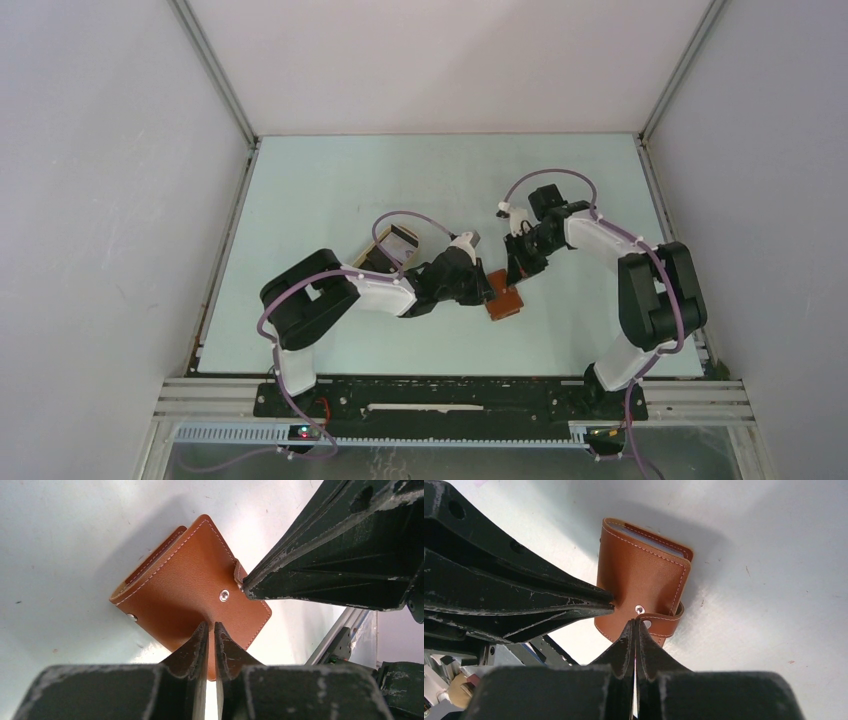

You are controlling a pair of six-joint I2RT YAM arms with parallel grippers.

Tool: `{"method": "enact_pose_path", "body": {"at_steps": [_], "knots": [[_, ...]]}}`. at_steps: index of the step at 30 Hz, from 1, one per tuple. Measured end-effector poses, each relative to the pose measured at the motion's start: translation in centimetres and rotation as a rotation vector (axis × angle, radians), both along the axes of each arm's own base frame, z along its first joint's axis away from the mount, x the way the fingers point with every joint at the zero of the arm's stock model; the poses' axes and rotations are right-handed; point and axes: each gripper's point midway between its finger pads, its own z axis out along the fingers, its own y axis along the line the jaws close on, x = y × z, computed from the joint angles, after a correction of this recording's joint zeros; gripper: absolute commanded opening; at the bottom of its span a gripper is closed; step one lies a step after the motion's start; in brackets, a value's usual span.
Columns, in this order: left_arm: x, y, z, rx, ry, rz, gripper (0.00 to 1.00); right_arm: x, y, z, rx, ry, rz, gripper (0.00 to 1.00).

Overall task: Put the credit cards into the card holder
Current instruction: Close the card holder at the center of the board.

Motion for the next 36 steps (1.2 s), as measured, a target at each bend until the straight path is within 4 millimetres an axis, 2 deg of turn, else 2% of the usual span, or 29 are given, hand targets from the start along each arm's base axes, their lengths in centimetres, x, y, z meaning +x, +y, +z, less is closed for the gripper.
{"method": "enact_pose_path", "body": {"at_steps": [13,36], "knots": [[0.14,0.04,0.01,-0.001,0.0,0.012,0.13,0.21,0.71,-0.93,-0.023,0.005,0.023,0.0],[0.34,0.15,-0.07,0.005,-0.007,0.025,0.11,0.45,0.89,-0.98,-0.022,0.006,0.025,0.0]]}}
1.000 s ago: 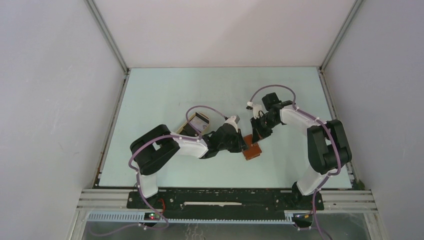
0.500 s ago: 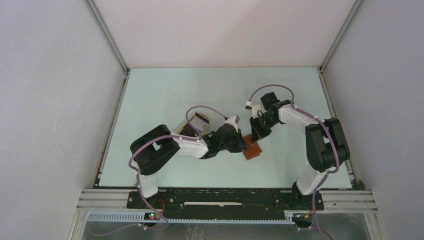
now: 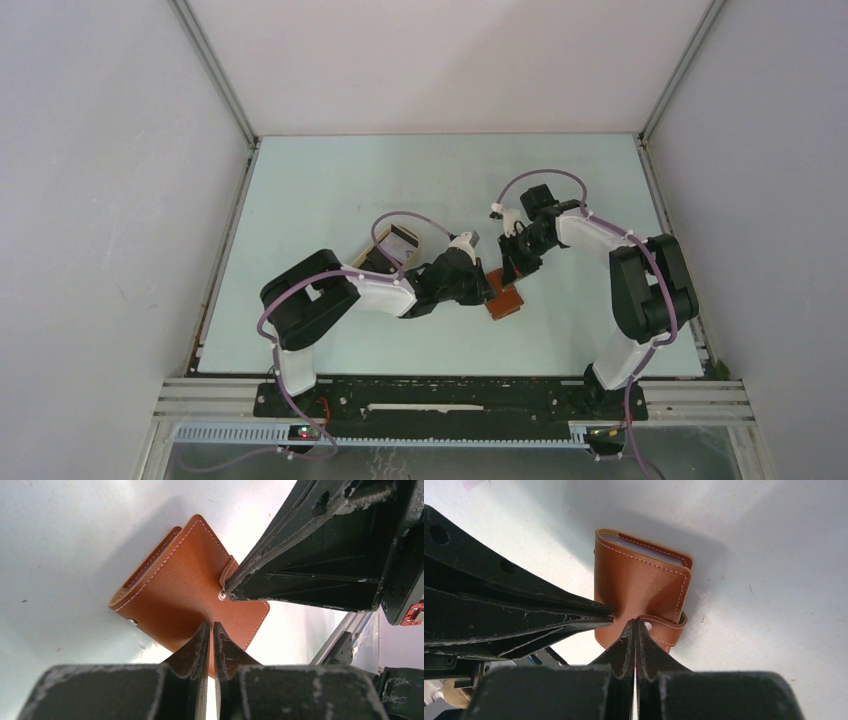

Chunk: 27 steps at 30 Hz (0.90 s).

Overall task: Put the credit cards into the card holder
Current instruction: Close the card holder at the center of the board.

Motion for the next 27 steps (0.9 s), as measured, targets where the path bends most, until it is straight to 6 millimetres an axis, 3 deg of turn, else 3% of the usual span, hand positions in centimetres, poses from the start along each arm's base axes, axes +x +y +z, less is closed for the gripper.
{"method": "enact_pose_path", "body": {"at_steps": [27], "knots": [[0.01,0.11,-0.04,0.0,-0.003,0.003,0.1,-0.24,0.34,-0.09,-0.025,-0.01,0.034,0.0]]}}
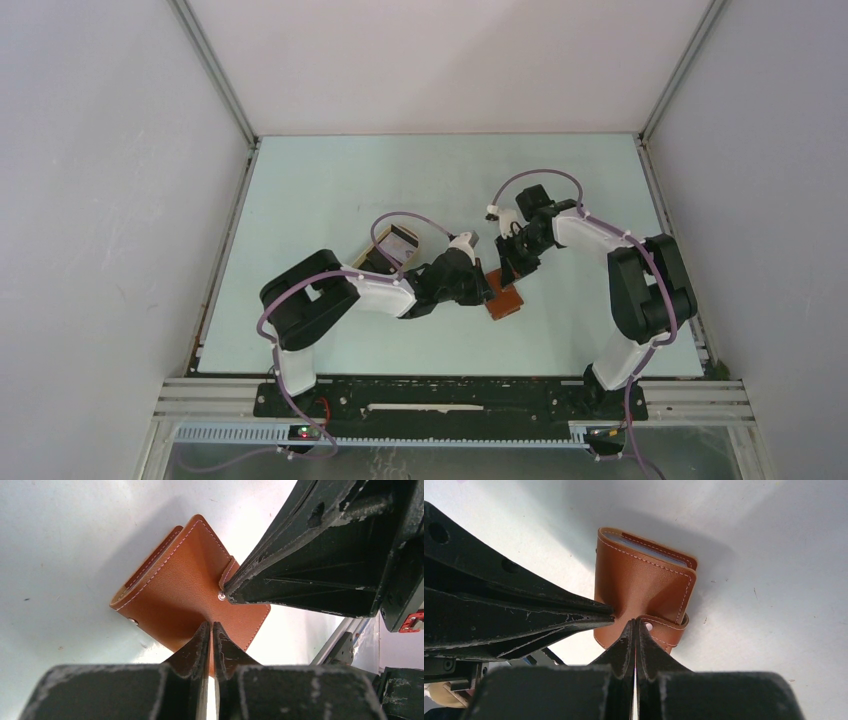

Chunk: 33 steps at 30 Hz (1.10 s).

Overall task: Put the credit cards into the card holder
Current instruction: Close the card holder at the center of the board.

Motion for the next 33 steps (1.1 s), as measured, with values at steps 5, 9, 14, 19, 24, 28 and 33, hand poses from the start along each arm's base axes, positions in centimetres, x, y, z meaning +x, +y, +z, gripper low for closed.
{"method": "enact_pose_path", "body": {"at_steps": [5,9,14,19,24,28,33], "knots": [[-0.01,0.0,0.01,0.0,0.0,0.0,0.09,-0.23,-0.04,0.03,-0.002,0.006,0.008,0.0],[0.0,0.03,0.0,0.001,0.0,0.001,0.07,-0.32,-0.03,0.04,0.001,0.007,0.016,0.0],[0.01,0.07,-0.02,0.001,-0.001,0.002,0.07,-0.36,-0.02,0.16,0.004,0.004,0.019,0.0],[0.01,0.07,-0.01,0.001,-0.001,0.002,0.07,-0.4,0.03,0.13,0.0,0.003,0.022,0.0],[0.01,0.09,-0.03,0.002,-0.001,0.003,0.07,-0.4,0.2,-0.12,-0.011,0.01,0.029,0.0],[0.01,0.09,-0.03,0.002,-0.001,0.003,0.07,-0.35,0.22,-0.21,-0.016,0.023,0.028,0.0],[0.01,0.09,-0.03,0.002,-0.001,0.003,0.07,-0.33,0.26,-0.36,-0.021,0.043,0.024,0.0]]}}
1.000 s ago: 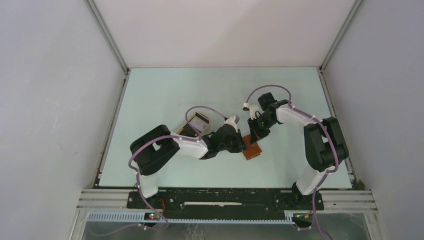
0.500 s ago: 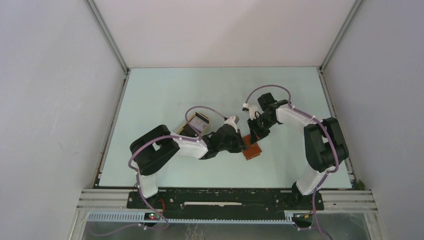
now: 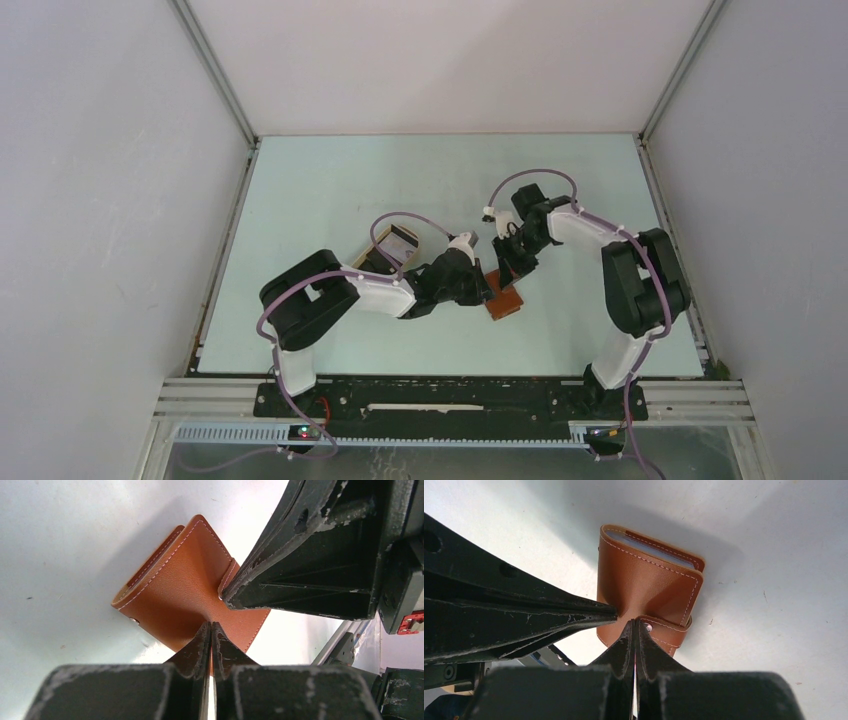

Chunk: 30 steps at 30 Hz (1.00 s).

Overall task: Put the credit cards into the card holder
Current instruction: Close the card holder at the center of the board.

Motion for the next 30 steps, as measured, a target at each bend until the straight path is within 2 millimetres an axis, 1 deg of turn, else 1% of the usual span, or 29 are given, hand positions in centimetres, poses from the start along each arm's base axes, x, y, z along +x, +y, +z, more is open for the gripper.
{"method": "enact_pose_path", "body": {"at_steps": [7,15,19,21,24,26,28,30], "knots": [[0.0,0.0,0.0,0.0,0.0,0.0,0.07,-0.1,0.0,-0.3,-0.003,0.034,-0.012,0.0],[0.0,0.0,0.0,0.0,0.0,0.0,0.07,-0.4,0.2,-0.9,0.043,0.11,-0.048,0.01],[0.0,0.0,0.1,-0.001,-0.001,0.0,0.12,-0.6,0.5,-0.8,0.062,0.118,-0.032,0.26],[-0.1,0.2,0.1,0.002,-0.001,-0.001,0.2,-0.7,0.7,-0.6,0.069,0.106,-0.008,0.35],[-0.3,1.1,-0.1,0.033,-0.004,0.006,0.28,-0.8,0.8,0.3,0.068,0.053,0.04,0.46],[-0.5,1.7,-0.4,0.061,-0.002,0.006,0.34,-1.0,1.2,1.5,0.075,-0.005,0.093,0.53],[-0.6,2.3,-0.6,0.088,-0.004,0.008,0.41,-1.1,1.5,3.1,0.088,-0.07,0.131,0.57],[-0.6,2.7,0.0,0.102,-0.019,0.008,0.46,-1.1,1.6,5.2,0.106,-0.153,0.168,0.59]]}}
